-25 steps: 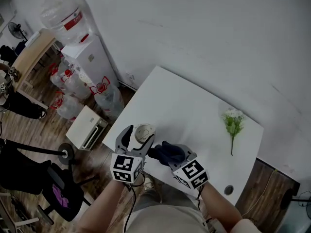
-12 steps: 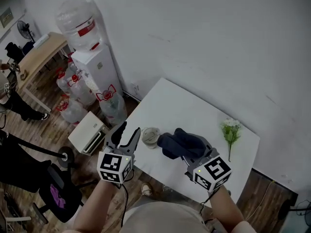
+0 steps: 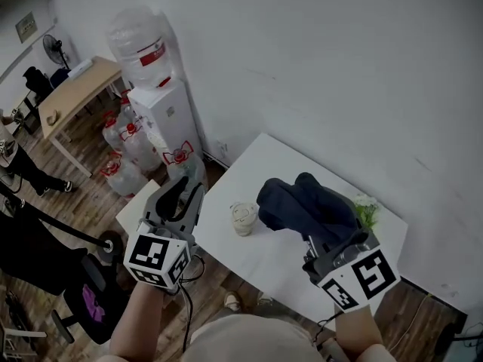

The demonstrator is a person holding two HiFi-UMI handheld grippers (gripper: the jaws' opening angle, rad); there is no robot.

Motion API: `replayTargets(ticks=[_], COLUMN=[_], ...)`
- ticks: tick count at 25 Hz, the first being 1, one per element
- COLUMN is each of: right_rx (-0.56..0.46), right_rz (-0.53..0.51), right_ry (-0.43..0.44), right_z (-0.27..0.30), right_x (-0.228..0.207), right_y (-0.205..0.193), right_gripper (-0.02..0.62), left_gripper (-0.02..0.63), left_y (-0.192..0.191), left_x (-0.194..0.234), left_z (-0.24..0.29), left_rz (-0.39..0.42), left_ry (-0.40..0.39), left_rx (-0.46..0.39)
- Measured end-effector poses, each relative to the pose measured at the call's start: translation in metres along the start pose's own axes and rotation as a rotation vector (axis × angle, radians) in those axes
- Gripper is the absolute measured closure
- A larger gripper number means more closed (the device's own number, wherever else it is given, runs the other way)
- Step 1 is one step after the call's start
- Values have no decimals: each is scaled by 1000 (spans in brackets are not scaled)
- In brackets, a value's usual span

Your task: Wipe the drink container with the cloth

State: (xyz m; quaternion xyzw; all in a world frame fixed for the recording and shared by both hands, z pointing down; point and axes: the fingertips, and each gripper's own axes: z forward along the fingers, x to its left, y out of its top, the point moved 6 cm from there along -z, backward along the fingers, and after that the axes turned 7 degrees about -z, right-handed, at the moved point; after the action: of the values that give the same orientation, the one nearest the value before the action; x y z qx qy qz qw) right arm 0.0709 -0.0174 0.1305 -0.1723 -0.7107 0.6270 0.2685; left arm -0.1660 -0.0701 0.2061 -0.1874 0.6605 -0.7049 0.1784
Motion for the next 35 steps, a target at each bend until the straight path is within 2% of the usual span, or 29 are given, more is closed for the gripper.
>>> replayTargets(ticks=[6, 13, 19, 26, 30, 35], right_rx=[-90, -87, -51, 30, 94, 145], right_rz=[-9, -15, -62, -75, -62, -72], right_ry=[-54, -109, -153, -103, -77, -40], right_z=[-26, -61, -81, -88, -90, -88], right_x=[0, -3, 4, 18, 27, 43], right_y=[42, 51, 46, 23, -1, -20], right_gripper=[548, 548, 548, 548, 548, 548], left_gripper=[505, 549, 565, 569, 571, 571], left_y=[42, 66, 45, 20, -1, -26], left_x=[-4, -21, -32, -46, -54, -62], left_z=[-29, -60, -67, -79, -84, -94], left_rz=[10, 110, 143, 129, 87, 77], left_ry=[29, 7, -36, -48, -46, -44], left_rx=[-82, -126, -93, -65, -26, 33])
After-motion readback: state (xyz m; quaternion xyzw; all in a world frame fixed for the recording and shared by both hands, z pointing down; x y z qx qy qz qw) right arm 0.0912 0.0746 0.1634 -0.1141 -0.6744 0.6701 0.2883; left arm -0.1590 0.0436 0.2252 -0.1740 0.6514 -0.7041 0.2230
